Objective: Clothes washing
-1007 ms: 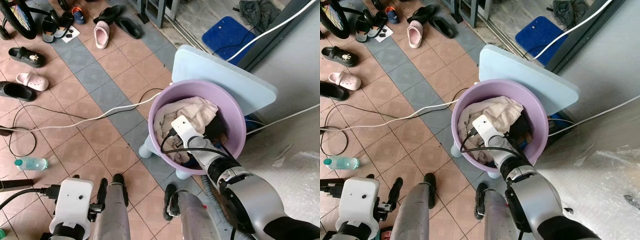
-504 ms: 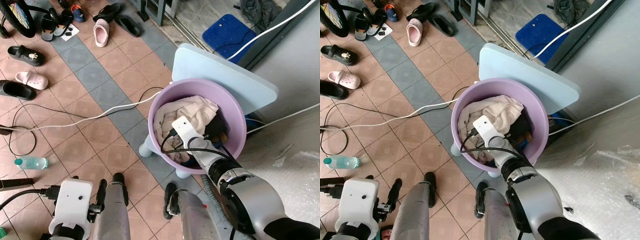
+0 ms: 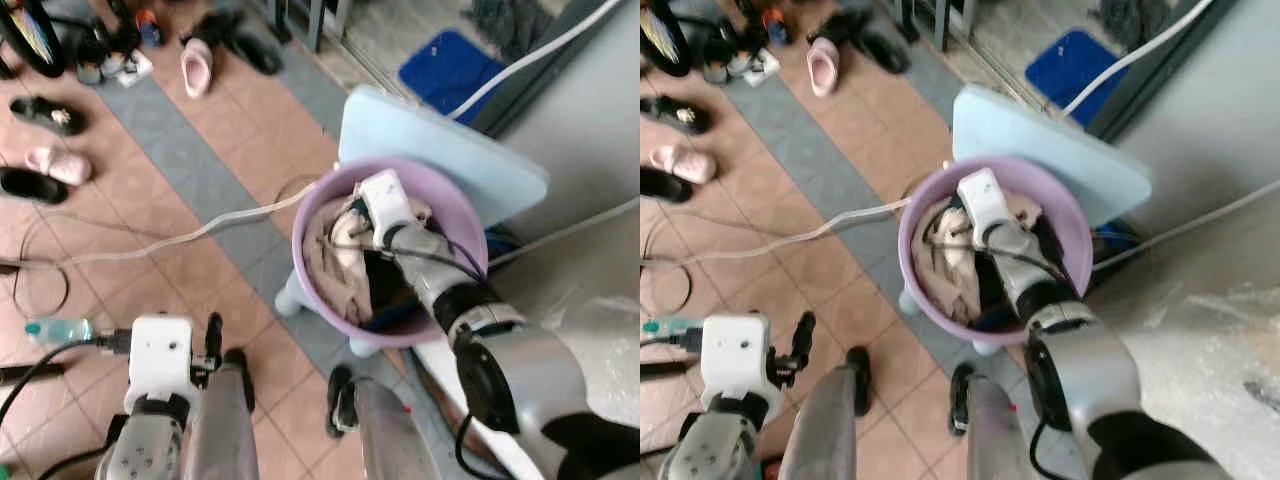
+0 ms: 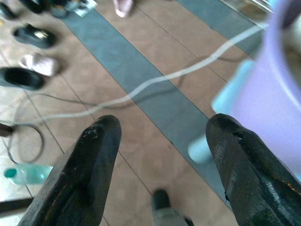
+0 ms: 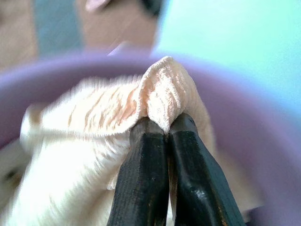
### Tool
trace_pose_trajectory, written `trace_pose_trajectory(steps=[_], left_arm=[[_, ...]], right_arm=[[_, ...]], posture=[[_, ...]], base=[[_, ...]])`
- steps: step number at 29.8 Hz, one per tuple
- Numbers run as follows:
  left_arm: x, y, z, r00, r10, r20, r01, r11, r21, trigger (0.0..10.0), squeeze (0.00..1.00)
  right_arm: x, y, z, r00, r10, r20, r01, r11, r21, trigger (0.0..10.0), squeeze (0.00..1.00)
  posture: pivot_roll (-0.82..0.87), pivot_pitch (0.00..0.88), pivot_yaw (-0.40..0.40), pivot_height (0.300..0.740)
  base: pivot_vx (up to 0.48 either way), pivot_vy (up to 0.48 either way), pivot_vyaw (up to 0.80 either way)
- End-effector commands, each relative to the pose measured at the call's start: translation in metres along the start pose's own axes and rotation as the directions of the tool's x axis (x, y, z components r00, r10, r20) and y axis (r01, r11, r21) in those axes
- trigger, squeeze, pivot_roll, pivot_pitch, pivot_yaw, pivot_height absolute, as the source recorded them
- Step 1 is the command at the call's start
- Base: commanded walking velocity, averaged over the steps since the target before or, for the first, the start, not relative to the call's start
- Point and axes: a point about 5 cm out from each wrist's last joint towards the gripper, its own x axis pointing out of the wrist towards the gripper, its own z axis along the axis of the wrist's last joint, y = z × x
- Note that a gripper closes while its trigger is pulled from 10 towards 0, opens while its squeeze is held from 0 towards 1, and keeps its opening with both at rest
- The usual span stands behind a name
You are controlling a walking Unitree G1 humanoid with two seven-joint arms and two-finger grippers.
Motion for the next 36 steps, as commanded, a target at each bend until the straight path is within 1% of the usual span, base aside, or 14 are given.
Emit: trace_pose_trajectory(steps=[1,6,7,9,10,12,15,16,18,19,23,27,30,36], left_arm=[[0.005,0.006,-0.008,0.999,0.038,-0.024,-0.039,0.999,-0.008,10.0,0.0],[0.034,0.006,0.006,0.997,0.023,0.076,-0.02,0.999,-0.033,10.0,0.0],[0.04,0.007,0.006,0.997,0.022,0.079,-0.019,0.999,-0.031,10.0,0.0],[0.05,0.006,0.009,0.995,0.025,0.097,-0.023,1.0,-0.019,10.0,0.0],[0.059,0.002,0.014,0.992,0.028,0.124,-0.029,1.0,0.002,10.0,0.0],[0.065,0.001,0.016,0.991,0.029,0.132,-0.03,0.999,0.011,10.0,0.0],[0.082,-0.01,0.027,0.982,0.003,0.19,-0.018,0.997,0.075,10.0,0.0],[0.093,-0.014,0.035,0.972,-0.036,0.231,0.012,0.995,0.104,10.0,0.0],[0.099,-0.014,0.04,0.966,-0.044,0.256,0.015,0.993,0.116,10.0,0.0],[0.102,-0.012,0.042,0.964,-0.039,0.264,0.01,0.994,0.11,10.0,0.0],[0.111,-0.005,0.043,0.959,-0.01,0.282,-0.016,0.996,0.089,10.0,0.0],[0.111,-0.01,0.04,0.956,-0.002,0.292,-0.021,0.997,0.074,10.0,0.0],[0.108,-0.017,0.037,0.954,-0.021,0.3,0.0,0.997,0.073,10.0,0.0],[0.109,-0.018,0.035,0.953,-0.034,0.302,0.01,0.997,0.079,10.0,0.0]], right_arm=[[-0.002,-0.012,0.01,0.997,-0.028,0.067,0.026,0.999,0.027,0.0,0.0],[-0.018,-0.042,0.027,0.968,-0.148,0.201,0.131,0.987,0.097,0.0,0.0],[-0.018,-0.043,0.029,0.966,-0.159,0.206,0.14,0.985,0.103,0.0,0.0],[-0.03,-0.041,0.034,0.949,-0.184,0.256,0.159,0.981,0.115,0.0,0.0],[-0.043,-0.036,0.04,0.929,-0.192,0.317,0.165,0.98,0.108,0.0,0.0],[-0.045,-0.033,0.042,0.924,-0.189,0.332,0.164,0.981,0.103,0.0,0.0],[-0.06,-0.022,0.047,0.899,-0.19,0.394,0.169,0.982,0.088,0.0,0.0],[-0.072,-0.018,0.051,0.871,-0.225,0.437,0.192,0.974,0.119,0.0,0.0],[-0.077,-0.014,0.052,0.862,-0.231,0.451,0.198,0.973,0.12,0.0,0.0],[-0.08,-0.014,0.052,0.86,-0.228,0.457,0.201,0.974,0.108,10.0,0.0],[-0.09,-0.013,0.046,0.859,-0.246,0.45,0.236,0.969,0.077,10.0,0.0],[-0.095,-0.017,0.033,0.868,-0.293,0.4,0.277,0.956,0.098,10.0,0.0],[-0.093,-0.016,0.029,0.871,-0.311,0.38,0.294,0.95,0.104,10.0,0.0],[-0.085,-0.012,0.038,0.862,-0.308,0.402,0.292,0.951,0.104,10.0,0.0]], posture=[[0.15,0.189,-0.105,0.74],[0.07,0.13,-0.094,0.74],[0.04,0.09,-0.076,0.74],[0.03,0.071,-0.057,0.74],[0.01,0.029,-0.037,0.74],[0.0,0.02,-0.033,0.74],[-0.01,0.0,0.003,0.74],[-0.03,0.0,0.023,0.74],[-0.03,0.0,0.034,0.74],[-0.04,0.0,0.048,0.74],[-0.04,0.0,0.065,0.74],[-0.03,0.0,0.065,0.74],[-0.02,0.0,0.064,0.74],[-0.01,0.0,0.075,0.74]], base=[[0.0,0.0,0.0],[0.0,0.0,0.0],[0.0,0.0,0.0],[0.0,0.0,0.0],[0.0,0.0,0.0],[0.0,0.0,0.0],[0.0,0.0,0.0],[0.0,0.0,0.0],[0.0,0.0,0.0],[0.0,0.0,0.0],[0.0,0.0,0.0],[0.0,0.0,-0.33],[0.0,-0.195,-0.79],[0.0,-0.344,-0.79]])
